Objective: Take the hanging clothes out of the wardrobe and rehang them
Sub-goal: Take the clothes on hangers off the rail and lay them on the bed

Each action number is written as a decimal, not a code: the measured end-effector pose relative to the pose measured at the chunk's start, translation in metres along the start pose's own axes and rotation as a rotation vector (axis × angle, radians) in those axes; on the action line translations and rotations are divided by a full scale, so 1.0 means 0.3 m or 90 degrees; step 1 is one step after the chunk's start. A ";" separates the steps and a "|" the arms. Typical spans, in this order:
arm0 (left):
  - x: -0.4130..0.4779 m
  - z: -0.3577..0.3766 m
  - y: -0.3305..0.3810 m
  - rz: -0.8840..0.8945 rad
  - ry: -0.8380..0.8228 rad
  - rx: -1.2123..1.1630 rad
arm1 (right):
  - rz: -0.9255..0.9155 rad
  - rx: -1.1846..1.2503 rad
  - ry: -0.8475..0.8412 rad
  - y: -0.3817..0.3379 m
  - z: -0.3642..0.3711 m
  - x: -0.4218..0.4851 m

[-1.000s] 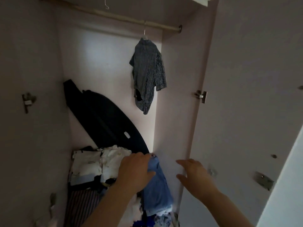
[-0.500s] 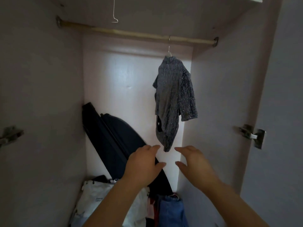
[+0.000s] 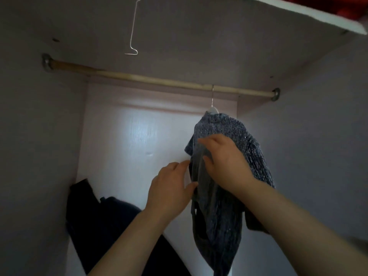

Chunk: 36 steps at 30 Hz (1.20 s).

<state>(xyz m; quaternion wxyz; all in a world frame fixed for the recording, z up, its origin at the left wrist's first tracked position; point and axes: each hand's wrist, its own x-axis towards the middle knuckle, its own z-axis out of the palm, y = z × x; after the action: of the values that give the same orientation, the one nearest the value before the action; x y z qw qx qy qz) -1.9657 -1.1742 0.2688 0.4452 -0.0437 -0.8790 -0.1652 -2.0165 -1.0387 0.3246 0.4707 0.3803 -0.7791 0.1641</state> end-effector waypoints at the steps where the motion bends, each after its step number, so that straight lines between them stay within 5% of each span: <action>1: 0.029 0.008 -0.015 0.004 0.006 -0.001 | 0.001 -0.023 0.001 0.021 0.014 0.047; 8: 0.151 0.068 -0.105 0.024 0.047 0.052 | -0.009 -0.129 0.050 0.196 0.082 0.318; 14: 0.228 0.109 -0.155 0.016 0.073 0.112 | 0.101 -0.143 0.147 0.400 0.125 0.410; 18: 0.306 0.137 -0.141 0.016 0.106 0.128 | 0.138 -0.107 0.121 0.492 0.165 0.454; 24: 0.389 0.144 -0.096 0.023 0.136 0.162 | 0.078 -0.087 0.147 0.531 0.208 0.527; 30: 0.379 0.064 -0.070 0.064 0.288 0.183 | -0.008 -0.004 0.285 0.441 0.195 0.532; 36: 0.189 0.020 -0.163 -0.001 0.357 0.270 | -0.113 0.129 0.236 0.228 0.345 0.261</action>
<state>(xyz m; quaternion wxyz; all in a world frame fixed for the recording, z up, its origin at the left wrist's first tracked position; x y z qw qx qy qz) -2.0151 -1.2222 0.2985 0.6683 0.0972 -0.7374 0.0154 -2.1514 -1.0914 0.3467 0.5778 0.4557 -0.6225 0.2665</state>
